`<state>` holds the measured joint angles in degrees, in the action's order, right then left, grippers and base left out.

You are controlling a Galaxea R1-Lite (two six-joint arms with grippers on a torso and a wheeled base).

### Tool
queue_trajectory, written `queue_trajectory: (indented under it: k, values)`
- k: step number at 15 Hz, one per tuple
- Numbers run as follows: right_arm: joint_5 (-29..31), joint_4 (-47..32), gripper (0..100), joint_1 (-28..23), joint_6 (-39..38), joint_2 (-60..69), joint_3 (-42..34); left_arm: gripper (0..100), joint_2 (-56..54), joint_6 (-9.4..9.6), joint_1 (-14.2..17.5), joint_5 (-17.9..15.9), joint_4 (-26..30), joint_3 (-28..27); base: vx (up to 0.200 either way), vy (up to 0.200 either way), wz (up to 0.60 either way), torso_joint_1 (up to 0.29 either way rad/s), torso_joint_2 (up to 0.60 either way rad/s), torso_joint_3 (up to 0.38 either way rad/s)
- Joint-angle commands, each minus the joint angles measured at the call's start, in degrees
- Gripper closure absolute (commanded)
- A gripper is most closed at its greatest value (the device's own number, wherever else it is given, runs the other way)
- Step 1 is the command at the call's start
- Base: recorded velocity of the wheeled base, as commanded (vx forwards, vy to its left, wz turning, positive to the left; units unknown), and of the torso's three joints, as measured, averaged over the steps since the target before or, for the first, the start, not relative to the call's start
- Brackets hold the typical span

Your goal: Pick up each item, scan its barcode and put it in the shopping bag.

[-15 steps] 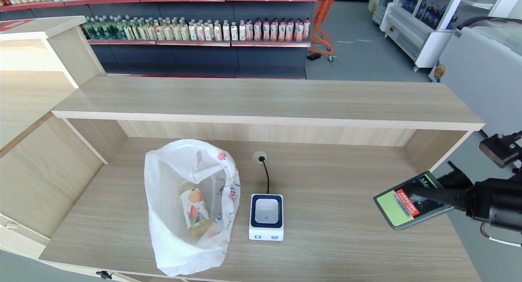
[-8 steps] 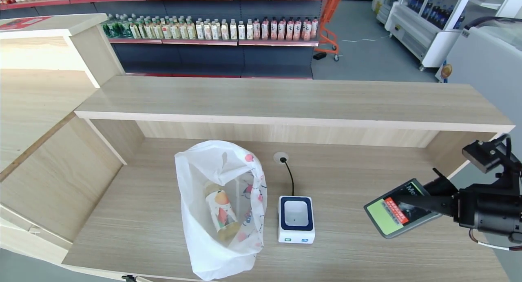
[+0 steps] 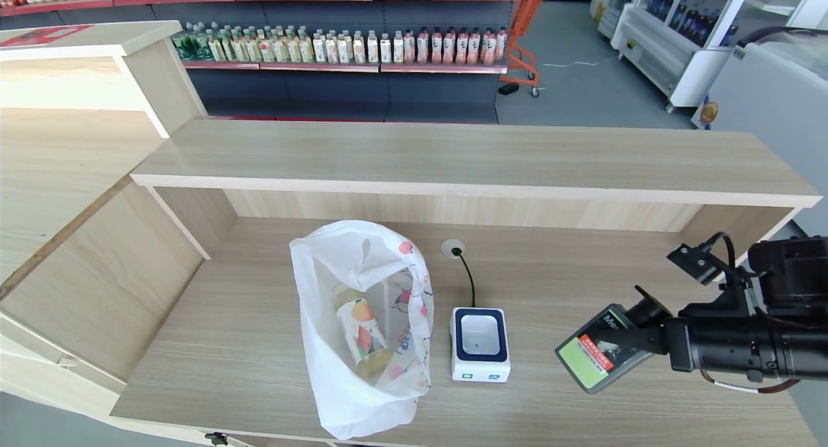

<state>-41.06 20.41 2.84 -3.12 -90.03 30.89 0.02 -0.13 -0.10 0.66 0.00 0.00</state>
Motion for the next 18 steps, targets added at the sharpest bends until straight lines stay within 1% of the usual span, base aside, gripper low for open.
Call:
queue_trajectory:
  k: [1, 3, 5, 8, 12, 16, 18]
  values:
    - [-0.07, -0.02, 100, 1.91, 0.04, -3.49, 1.01, 0, -0.02, -0.04, 0.01, 0.04, 0.00, 0.00, 0.000, 0.000, 0.00, 0.000, 0.00, 0.000]
    - [0.01, 1.65, 100, 3.40, 0.04, -5.33, 1.72, 0, -0.02, -0.04, 0.01, 0.04, 0.00, 0.00, 0.000, 0.000, 0.00, 0.000, 0.00, 0.000]
    - [0.36, 6.66, 100, 5.16, 0.13, -9.20, 1.80, 0, -0.02, -0.04, 0.01, 0.04, 0.00, 0.00, 0.000, 0.000, 0.00, 0.000, 0.00, 0.000]
    - [2.21, 10.09, 100, 5.51, 0.66, -12.28, 1.89, 0, -0.02, -0.04, 0.01, 0.04, 0.00, 0.00, 0.000, 0.000, 0.00, 0.000, 0.00, 0.000]
    - [2.03, 10.88, 100, 6.30, 0.84, -15.09, 2.42, 0, -0.02, 0.05, 0.01, 0.04, 0.00, 0.00, 0.000, 0.000, 0.00, 0.000, 0.00, 0.000]
    - [2.21, 16.07, 100, 8.32, 0.75, -19.31, 3.56, 0, -0.02, 0.05, 0.01, 0.04, 0.00, 0.00, 0.000, 0.000, 0.00, 0.000, 0.00, 0.000]
    - [2.74, 16.95, 100, 8.85, 0.75, -21.07, 5.14, 0, -0.02, 0.05, 0.10, 0.04, 0.00, 0.00, 0.000, 0.000, 0.00, 0.000, 0.00, 0.000]
